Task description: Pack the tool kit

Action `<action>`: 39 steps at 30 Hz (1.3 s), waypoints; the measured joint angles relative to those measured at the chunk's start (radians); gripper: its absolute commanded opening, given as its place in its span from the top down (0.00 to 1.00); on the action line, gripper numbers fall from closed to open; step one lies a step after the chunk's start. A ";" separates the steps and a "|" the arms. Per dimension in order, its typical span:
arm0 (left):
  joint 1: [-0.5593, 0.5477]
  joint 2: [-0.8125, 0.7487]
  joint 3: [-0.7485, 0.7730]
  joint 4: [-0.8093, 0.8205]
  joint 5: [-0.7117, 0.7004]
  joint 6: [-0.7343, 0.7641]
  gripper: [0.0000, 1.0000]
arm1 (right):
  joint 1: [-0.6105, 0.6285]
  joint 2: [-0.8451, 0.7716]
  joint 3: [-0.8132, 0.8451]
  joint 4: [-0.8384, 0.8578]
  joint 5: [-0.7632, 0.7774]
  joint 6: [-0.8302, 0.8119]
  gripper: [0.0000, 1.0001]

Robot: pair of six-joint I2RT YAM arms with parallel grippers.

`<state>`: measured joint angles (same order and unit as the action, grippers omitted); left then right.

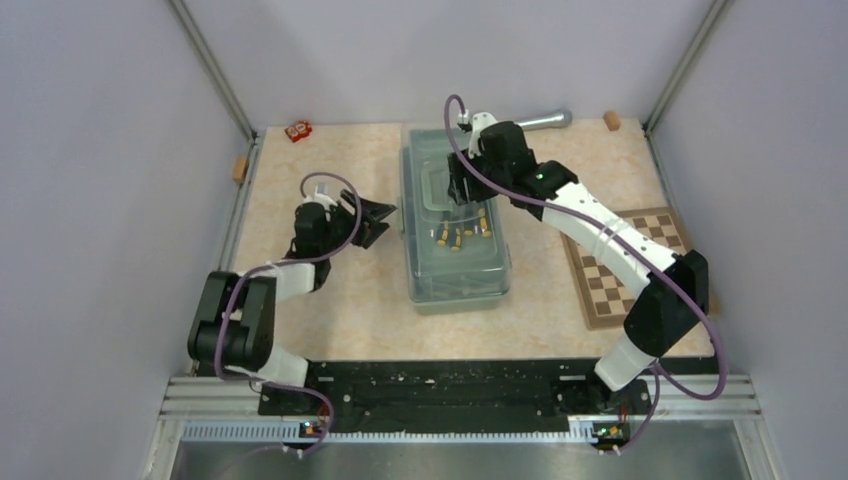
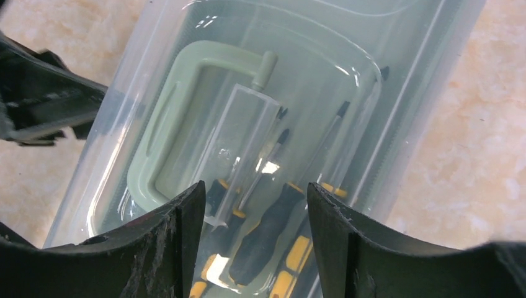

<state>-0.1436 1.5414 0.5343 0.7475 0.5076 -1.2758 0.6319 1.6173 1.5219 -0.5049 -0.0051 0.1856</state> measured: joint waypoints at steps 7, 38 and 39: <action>0.021 -0.214 0.241 -0.516 -0.088 0.296 0.15 | -0.005 -0.023 0.025 -0.041 0.068 -0.009 0.27; -0.090 -0.886 0.878 -1.411 -1.200 1.032 0.02 | -0.215 -1.126 -0.469 0.146 0.640 -0.094 0.01; -0.101 -0.892 0.878 -1.416 -1.215 1.040 0.02 | -0.215 -1.144 -0.475 0.150 0.644 -0.104 0.01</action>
<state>-0.2447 0.6495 1.4120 -0.6689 -0.7074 -0.2359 0.4168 0.4732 1.0470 -0.3553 0.6388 0.0814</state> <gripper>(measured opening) 0.980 0.986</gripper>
